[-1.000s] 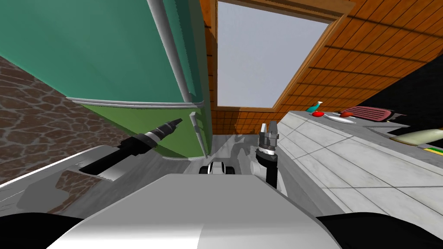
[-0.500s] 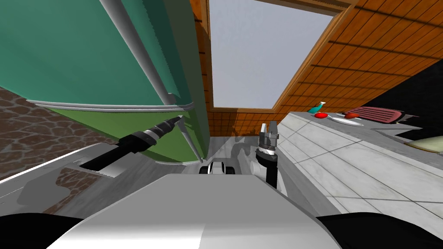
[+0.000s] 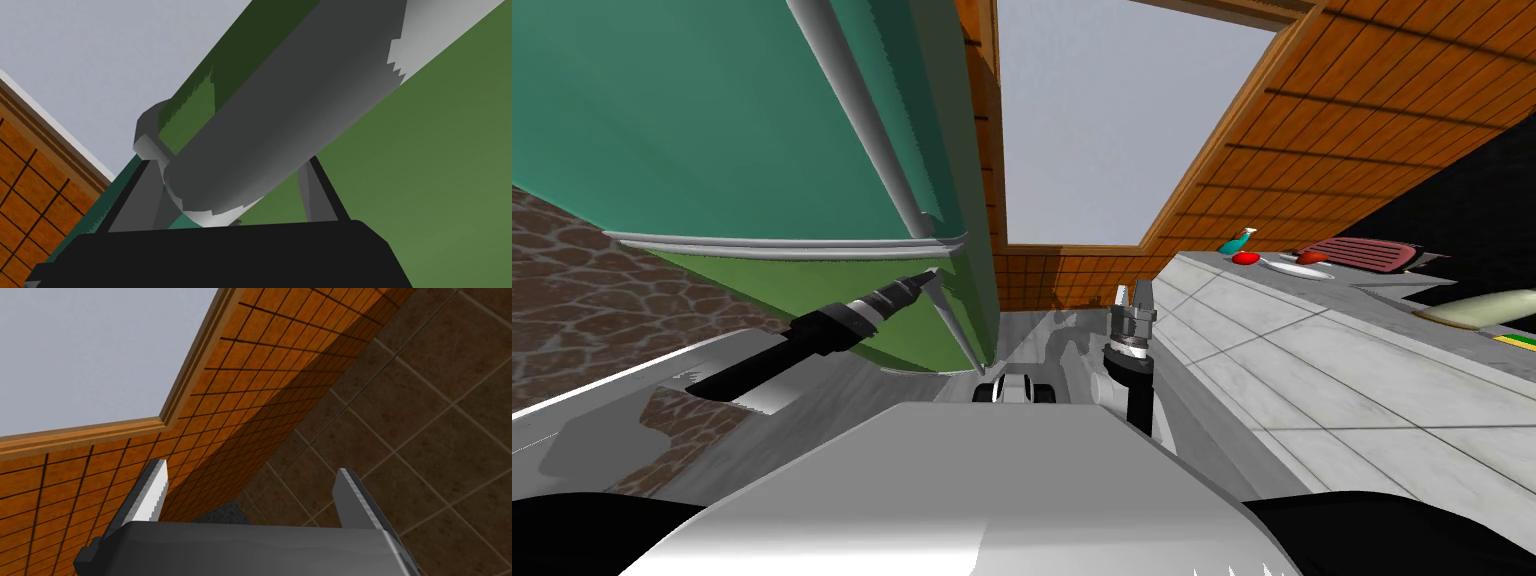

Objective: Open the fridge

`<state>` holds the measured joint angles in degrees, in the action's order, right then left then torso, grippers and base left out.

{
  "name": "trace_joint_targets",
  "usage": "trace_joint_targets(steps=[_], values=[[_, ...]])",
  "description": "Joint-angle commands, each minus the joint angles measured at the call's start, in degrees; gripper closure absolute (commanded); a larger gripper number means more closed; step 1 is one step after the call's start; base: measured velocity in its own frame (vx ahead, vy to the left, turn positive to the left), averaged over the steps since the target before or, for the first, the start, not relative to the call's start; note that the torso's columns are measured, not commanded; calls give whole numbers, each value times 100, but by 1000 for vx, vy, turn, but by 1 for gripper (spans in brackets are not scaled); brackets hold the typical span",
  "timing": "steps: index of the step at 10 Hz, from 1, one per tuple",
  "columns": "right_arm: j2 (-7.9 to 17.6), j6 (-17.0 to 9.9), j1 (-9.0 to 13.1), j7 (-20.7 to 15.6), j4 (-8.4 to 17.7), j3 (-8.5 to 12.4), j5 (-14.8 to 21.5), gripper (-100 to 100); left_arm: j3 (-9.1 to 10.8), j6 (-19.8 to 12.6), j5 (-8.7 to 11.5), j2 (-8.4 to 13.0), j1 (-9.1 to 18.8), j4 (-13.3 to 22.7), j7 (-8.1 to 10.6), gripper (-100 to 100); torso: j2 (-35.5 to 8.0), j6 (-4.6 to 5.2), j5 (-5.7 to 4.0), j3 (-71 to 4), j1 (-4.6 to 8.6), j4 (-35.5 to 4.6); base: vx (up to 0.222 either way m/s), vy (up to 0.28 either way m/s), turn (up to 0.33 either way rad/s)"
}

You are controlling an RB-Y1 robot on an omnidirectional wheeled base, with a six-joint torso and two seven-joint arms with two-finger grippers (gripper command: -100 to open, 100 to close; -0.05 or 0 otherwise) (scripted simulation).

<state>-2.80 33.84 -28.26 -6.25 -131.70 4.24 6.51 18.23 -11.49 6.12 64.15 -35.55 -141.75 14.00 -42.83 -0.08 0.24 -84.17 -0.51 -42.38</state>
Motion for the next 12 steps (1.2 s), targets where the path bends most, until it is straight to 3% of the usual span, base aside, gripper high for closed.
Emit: trace_joint_targets(steps=[1, 4, 7, 8, 9, 11, 12], values=[[-1, 0, -1, 0, 0, -1, 0, 0, -60, 197, -23, 74, -131, -133, -7, 100, 34, -21, -6, -24, 9, 0, -225, 162, -24], [0, 0, 0, 0, 0, 0, 0, 0, -147, 487, -31, 283, -259, -374, 9, 100, 38, -21, 10, -29, -37, 8, -293, 221, -58], [0, 0, 0, 0, 0, 0, 0, 0, -234, 777, -40, 491, -386, -614, 25, 100, 43, -6, -5, -29, 14, 20, -324, 223, -58], [0, 0, 0, 0, 0, 0, 0, 0, -218, 710, -68, 416, -276, -536, -4, 100, 21, -6, -4, -7, 44, 25, -160, 85, -30], [-2, 0, -3, 0, 0, -1, 0, 0, -489, 669, -81, 466, 22, -312, 69, 100, 49, -18, -19, -22, 81, 22, -212, 175, -263], [0, 0, -2, 0, 0, 0, 0, 0, -557, 669, -81, 466, 217, -312, 69, 100, 44, -8, -1, -26, 4, 14, -157, 152, -88], [-1, 0, -3, 0, 0, 0, 0, 0, -813, 610, -91, 511, 455, -80, 144, 100, 85, -12, -11, -56, 29, 20, -170, 128, -258]])
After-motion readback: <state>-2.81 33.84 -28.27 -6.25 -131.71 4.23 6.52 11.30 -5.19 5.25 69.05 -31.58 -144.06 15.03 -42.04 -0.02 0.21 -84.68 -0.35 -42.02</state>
